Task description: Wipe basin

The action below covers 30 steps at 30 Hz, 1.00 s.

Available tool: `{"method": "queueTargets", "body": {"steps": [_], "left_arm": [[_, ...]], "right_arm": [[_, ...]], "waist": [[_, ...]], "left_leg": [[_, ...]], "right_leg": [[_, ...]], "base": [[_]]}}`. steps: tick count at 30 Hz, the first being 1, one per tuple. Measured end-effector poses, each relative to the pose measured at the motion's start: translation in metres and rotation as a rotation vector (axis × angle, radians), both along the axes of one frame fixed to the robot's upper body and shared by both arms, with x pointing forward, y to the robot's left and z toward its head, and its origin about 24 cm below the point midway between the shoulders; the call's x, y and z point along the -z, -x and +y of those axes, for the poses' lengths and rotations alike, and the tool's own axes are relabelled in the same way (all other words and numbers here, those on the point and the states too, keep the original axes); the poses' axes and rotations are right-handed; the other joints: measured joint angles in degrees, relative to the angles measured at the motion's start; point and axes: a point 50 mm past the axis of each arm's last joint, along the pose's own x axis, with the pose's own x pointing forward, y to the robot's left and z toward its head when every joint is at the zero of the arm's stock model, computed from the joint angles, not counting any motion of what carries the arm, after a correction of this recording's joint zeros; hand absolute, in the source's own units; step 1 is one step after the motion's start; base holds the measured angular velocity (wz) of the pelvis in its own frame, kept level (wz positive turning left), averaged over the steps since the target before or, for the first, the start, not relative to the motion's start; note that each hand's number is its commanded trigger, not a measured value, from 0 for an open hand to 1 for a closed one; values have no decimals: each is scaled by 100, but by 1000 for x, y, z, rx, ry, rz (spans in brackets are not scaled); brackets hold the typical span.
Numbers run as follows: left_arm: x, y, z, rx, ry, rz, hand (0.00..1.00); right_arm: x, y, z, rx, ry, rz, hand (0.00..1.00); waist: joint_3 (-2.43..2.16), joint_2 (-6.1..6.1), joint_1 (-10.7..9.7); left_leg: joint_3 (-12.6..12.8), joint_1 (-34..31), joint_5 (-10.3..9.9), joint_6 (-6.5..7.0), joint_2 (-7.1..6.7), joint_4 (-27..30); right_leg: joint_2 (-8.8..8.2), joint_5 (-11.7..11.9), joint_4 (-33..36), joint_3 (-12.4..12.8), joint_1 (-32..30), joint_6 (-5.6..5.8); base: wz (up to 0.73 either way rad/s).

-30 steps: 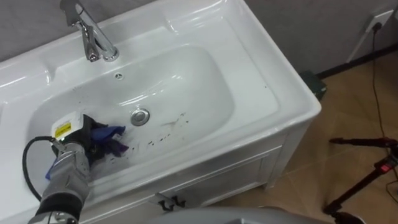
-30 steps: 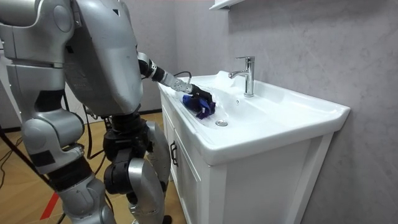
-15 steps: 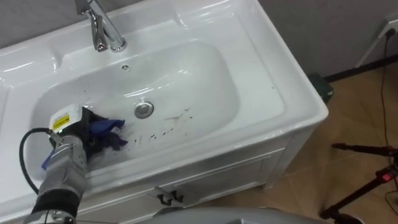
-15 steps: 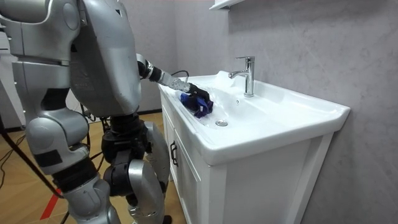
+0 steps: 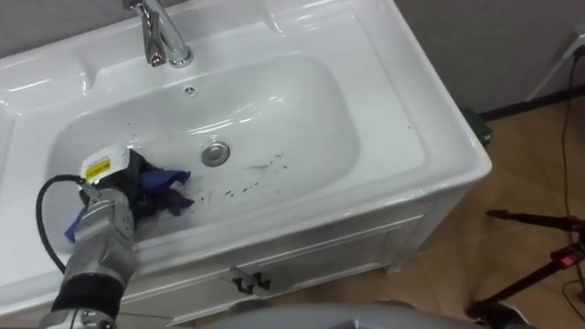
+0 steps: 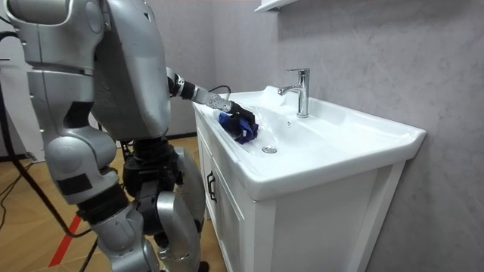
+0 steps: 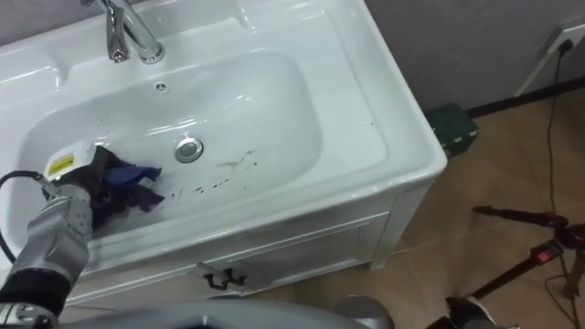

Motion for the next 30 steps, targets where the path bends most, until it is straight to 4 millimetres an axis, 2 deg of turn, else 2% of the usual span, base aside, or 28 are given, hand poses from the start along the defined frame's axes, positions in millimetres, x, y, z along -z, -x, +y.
{"method": "queueTargets", "body": {"steps": [2,6,8,11,12,14,17,19,21,22,24,30], "left_arm": [[-1,-4,-10,40,-16,6,100],[0,-14,-29,80,14,-7,100],[-3,-23,-40,109,22,-21,100],[-6,-35,-54,151,27,-34,100],[-6,-36,-56,153,21,-27,100],[-7,-41,-59,155,4,-18,100],[-7,-44,-61,152,-14,-1,100],[-9,-48,-62,149,-16,4,100],[-11,-49,-61,139,-20,10,100],[-12,-51,-63,147,-18,12,100],[-14,-55,-72,178,-22,15,100],[-29,-70,-115,299,23,-36,100]], "right_arm": [[1,-4,3,-24,0,0,0],[2,-3,6,-21,-12,8,0],[5,-3,12,-30,-24,24,0],[8,-1,18,-49,-22,51,0],[9,-2,20,-53,-23,55,0],[10,1,21,-43,-20,78,0],[11,8,22,-42,-18,126,0],[12,8,23,-50,-21,148,0],[12,5,23,-59,-20,151,0],[12,3,23,-61,-19,147,0],[11,1,23,-59,-19,143,0],[12,-1,28,-65,-27,145,0]], "waist": [[-8,-75,-65],[3,-103,-188],[34,-150,-250],[53,-179,-397],[54,-182,-444],[54,-181,-488],[55,-183,-606],[60,-192,-640],[66,-202,-772],[68,-205,-827],[76,-217,-923],[88,-244,-1115]], "left_leg": [[96,37,43,64,-34,-111],[156,26,61,92,-83,-161],[323,0,71,110,-72,-158],[458,-85,72,111,-47,-134],[479,-89,72,112,-44,-135],[686,-88,72,112,-22,-125],[907,-76,74,119,1,-133],[923,-77,77,126,4,-123],[953,-88,78,128,7,-125],[1044,-87,78,128,24,-123],[1095,-88,84,139,28,-125],[1352,-82,56,258,49,-94]], "right_leg": [[-42,-9,10,21,-23,22],[-98,-8,38,47,-68,67],[-104,-9,104,204,-177,75],[-91,22,111,323,-305,103],[-89,26,110,346,-318,109],[-94,48,129,509,-400,128],[-101,65,121,544,-402,158],[-99,73,123,568,-411,171],[-97,77,121,567,-417,186],[-102,83,118,568,-417,198],[-113,98,104,570,-415,222],[-146,139,90,615,-417,293]], "base": [[4],[-1],[-14],[-16],[-23],[-34],[-5],[2],[7],[4],[0],[-4]]}}
